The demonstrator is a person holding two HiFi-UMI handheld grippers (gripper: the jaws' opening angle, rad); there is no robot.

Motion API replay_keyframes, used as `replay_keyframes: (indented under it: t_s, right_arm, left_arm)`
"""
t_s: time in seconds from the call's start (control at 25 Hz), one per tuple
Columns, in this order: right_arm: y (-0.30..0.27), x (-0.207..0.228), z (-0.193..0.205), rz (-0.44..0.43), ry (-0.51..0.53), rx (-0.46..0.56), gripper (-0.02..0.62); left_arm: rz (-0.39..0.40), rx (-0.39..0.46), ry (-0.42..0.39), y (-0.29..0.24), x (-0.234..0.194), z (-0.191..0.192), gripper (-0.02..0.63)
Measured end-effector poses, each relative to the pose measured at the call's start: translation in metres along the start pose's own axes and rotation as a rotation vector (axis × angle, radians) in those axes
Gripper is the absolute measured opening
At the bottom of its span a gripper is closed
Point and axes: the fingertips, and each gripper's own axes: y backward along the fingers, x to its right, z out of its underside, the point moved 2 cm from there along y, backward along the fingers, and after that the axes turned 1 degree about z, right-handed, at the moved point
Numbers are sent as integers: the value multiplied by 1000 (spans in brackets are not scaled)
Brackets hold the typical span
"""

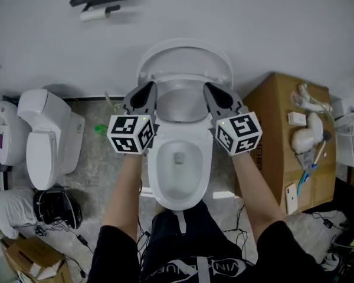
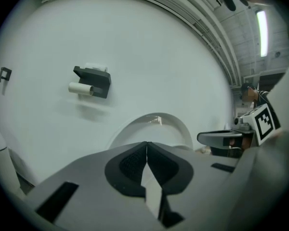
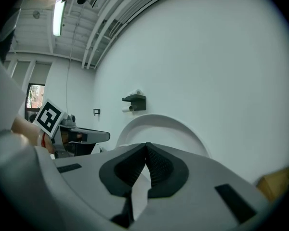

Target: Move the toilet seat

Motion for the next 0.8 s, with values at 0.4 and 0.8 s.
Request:
replay_keyframes:
  t_s: [0.4, 0.8]
  right_arm:
    - [39, -32, -14, -38, 16, 12, 5]
    - [91, -71, -23, -66, 26, 20, 6]
  left_arm:
    - [73, -4, -66, 38, 34, -10, 5]
    - [127, -19, -87, 84, 61, -14, 5]
